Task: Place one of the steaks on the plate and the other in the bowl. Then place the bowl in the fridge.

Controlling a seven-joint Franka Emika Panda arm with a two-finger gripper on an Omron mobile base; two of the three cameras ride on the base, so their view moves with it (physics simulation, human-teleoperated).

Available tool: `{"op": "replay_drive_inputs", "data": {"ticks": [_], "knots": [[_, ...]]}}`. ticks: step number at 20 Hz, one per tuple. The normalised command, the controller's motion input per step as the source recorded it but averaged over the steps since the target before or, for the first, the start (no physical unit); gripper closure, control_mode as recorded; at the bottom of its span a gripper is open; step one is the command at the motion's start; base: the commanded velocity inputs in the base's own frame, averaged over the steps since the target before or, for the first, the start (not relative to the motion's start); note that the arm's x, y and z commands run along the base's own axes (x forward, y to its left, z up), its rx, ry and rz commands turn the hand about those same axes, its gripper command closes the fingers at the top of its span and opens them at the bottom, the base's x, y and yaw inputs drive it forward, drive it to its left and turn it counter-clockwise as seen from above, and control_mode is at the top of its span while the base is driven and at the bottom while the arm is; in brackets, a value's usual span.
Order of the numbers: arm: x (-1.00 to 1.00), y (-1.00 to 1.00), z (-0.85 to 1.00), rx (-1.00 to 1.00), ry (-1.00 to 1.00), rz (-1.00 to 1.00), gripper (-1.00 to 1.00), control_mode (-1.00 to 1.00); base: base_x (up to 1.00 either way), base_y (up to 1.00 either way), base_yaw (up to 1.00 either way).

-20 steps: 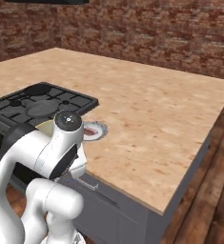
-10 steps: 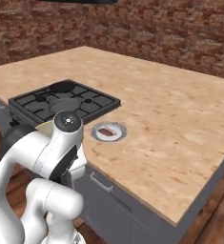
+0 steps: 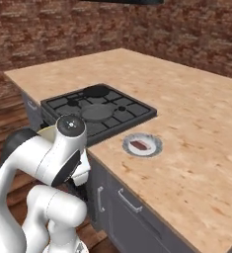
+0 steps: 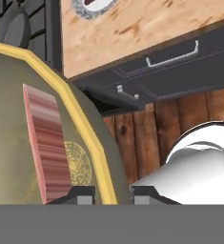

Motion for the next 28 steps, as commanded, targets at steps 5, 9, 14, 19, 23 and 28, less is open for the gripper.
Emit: {"op": "replay_drive_inputs", "data": {"ticks": [5, 9, 14, 19, 23, 28], "knots": [[0.00, 0.00, 0.00, 0.00, 0.00, 0.00, 1.00, 1.00, 0.00, 0.49, 0.34], [0.00, 0.00, 0.00, 0.00, 0.00, 0.00, 1.00, 1.00, 0.01, 0.41, 0.38], [0.00, 0.00, 0.00, 0.00, 0.00, 0.00, 1.00, 1.00, 0.05, 0.36, 0.39], [0.00, 0.00, 0.00, 0.00, 0.00, 0.00, 1.00, 1.00, 0.00, 0.21, 0.32], [0.00, 0.00, 0.00, 0.00, 0.00, 0.00, 1.00, 1.00, 0.06, 0.19, 0.28], [0.00, 0.00, 0.00, 0.00, 0.00, 0.00, 1.00, 1.00, 0.12, 0.16, 0.19]]}}
